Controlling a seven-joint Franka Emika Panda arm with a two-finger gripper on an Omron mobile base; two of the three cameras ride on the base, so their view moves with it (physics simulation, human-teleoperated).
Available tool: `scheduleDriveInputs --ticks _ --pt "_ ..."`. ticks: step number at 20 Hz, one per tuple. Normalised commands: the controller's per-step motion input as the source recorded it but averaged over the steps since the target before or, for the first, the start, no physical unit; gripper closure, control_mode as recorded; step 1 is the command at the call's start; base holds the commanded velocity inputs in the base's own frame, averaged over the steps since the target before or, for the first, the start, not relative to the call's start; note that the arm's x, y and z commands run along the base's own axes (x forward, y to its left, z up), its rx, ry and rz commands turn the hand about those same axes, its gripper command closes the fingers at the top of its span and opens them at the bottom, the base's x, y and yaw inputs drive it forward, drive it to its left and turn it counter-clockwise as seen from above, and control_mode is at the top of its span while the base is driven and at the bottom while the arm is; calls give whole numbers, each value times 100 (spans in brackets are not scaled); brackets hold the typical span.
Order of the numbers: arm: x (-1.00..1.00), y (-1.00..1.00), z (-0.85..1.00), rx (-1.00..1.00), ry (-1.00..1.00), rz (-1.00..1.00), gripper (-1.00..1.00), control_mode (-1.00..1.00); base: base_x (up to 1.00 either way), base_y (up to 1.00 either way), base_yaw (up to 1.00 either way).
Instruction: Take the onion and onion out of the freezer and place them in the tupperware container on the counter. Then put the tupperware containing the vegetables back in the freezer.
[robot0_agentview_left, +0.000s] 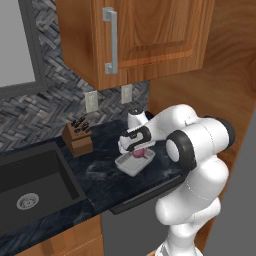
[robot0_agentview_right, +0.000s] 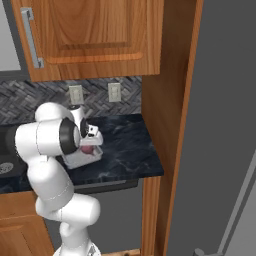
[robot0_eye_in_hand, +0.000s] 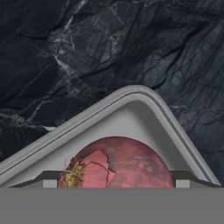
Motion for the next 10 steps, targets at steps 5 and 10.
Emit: scheduleDriveInputs --ticks 5,10 --pt "-6 0 29 0 -5 -2 -100 -100 0 0 0" --pt "-14 0 31 0 -4 -2 -100 -100 0 0 0"
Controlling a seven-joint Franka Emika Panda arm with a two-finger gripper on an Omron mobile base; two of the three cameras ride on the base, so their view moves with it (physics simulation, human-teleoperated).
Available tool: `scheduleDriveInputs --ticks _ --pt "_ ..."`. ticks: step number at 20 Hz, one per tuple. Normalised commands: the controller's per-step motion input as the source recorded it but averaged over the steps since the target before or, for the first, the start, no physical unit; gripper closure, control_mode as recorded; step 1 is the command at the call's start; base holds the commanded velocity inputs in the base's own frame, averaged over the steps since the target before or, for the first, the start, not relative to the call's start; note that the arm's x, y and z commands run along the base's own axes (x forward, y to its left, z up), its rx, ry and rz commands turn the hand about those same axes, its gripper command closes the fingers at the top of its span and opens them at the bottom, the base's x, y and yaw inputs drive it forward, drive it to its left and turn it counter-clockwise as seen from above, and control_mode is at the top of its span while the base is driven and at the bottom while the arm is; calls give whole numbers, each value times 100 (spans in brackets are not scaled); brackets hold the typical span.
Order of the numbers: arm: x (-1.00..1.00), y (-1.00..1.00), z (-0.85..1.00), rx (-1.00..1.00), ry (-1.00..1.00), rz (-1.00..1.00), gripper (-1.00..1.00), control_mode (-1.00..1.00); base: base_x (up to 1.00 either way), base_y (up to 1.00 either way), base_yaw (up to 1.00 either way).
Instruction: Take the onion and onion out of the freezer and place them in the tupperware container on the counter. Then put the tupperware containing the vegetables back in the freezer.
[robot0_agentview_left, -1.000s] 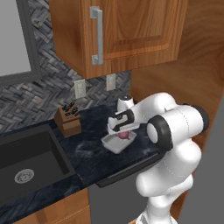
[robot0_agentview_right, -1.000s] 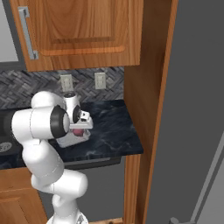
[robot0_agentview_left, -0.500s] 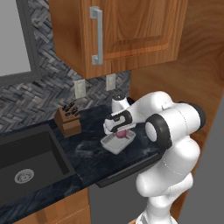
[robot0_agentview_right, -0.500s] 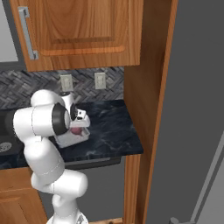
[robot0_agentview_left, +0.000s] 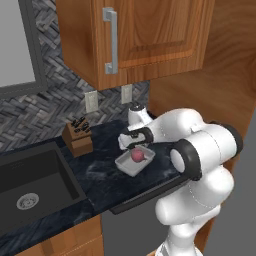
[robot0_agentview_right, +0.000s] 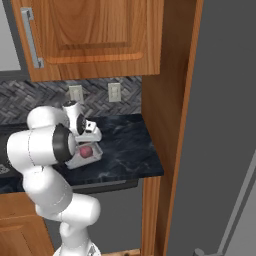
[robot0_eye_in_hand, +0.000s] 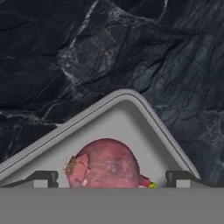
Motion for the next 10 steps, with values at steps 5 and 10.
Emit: scheduleDriveInputs --ticks 5,10 --pt "-85 -6 66 2 -15 0 -100 -100 0 0 0" --pt "-100 -20 81 4 -13 0 -100 -100 0 0 0"
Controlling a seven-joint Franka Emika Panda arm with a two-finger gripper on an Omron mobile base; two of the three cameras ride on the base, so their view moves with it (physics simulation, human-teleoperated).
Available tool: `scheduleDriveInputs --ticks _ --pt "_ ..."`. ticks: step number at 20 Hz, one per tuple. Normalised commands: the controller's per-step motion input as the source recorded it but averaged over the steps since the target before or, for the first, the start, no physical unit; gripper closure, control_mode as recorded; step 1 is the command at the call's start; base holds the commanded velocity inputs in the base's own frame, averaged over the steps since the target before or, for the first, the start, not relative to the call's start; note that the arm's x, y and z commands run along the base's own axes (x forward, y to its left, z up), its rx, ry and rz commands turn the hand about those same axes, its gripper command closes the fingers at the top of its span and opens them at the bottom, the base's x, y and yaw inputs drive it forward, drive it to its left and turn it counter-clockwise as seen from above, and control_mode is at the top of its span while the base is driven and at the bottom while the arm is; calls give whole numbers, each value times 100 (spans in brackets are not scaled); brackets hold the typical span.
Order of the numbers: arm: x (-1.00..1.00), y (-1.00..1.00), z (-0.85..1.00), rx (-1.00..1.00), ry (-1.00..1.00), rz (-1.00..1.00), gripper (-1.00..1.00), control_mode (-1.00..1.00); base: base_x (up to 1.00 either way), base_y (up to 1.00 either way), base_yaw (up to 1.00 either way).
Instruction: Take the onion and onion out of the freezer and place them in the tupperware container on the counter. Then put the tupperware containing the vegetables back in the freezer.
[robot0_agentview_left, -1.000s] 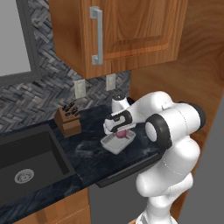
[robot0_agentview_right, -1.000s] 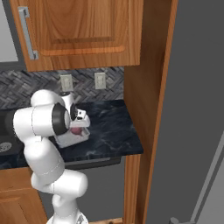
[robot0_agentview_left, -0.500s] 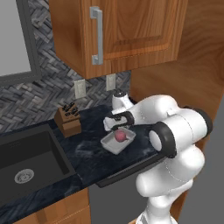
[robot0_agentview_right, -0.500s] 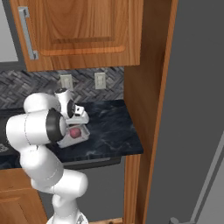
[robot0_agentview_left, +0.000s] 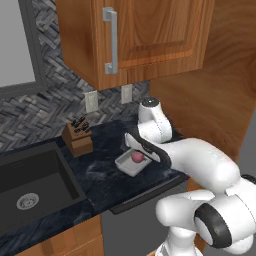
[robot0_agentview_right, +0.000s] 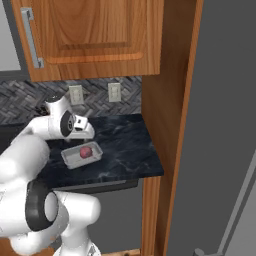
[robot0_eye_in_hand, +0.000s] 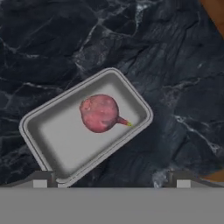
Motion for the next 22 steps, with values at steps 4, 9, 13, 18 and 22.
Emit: scheduleDriveInputs --ticks 4,9,13,18,22 --pt "-100 -36 92 5 -10 0 -100 -100 0 0 0" --pt "-88 -23 94 4 1 0 -100 -100 0 0 0" --pt "-89 -3 79 0 5 0 -100 -100 0 0 0" --pt "-74 0 79 0 6 0 -100 -100 0 0 0" --pt "-55 0 30 0 0 -1 -100 -100 0 0 0"
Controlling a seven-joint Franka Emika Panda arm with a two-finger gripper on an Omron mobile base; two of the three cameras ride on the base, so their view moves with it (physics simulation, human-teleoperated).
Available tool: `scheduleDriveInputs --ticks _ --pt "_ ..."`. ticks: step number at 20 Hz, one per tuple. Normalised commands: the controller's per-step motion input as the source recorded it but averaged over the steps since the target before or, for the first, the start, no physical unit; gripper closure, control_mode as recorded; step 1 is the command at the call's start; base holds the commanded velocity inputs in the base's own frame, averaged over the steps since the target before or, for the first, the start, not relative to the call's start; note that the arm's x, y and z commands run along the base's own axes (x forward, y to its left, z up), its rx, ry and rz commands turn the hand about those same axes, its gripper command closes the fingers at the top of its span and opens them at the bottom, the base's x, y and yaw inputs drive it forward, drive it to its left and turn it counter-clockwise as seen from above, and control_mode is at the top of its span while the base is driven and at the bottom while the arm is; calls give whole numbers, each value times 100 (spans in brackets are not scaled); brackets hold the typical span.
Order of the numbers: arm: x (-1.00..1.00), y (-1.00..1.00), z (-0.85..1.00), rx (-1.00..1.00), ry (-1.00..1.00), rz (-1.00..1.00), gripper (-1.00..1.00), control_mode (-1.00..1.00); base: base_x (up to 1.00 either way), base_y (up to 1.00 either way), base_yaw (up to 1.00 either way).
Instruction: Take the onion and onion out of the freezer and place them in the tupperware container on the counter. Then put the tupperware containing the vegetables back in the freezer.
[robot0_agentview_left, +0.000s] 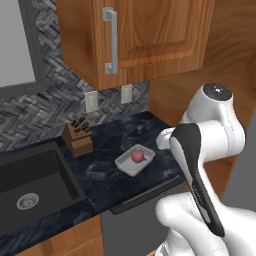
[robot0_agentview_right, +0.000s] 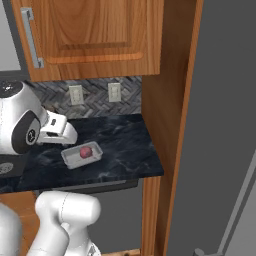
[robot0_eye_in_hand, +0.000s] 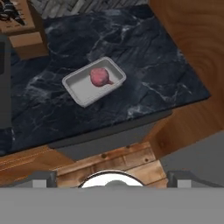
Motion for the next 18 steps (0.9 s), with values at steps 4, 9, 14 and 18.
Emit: scheduleDriveInputs --ticks 4,9,14,18 --pt "0 0 0 0 0 0 -100 100 -89 0 -7" --pt "0 0 0 0 0 0 -100 100 -100 -12 -14" --pt "0 0 0 0 0 0 -100 100 -100 -59 -13" --pt "0 0 0 0 0 0 -100 100 -89 -98 -1"
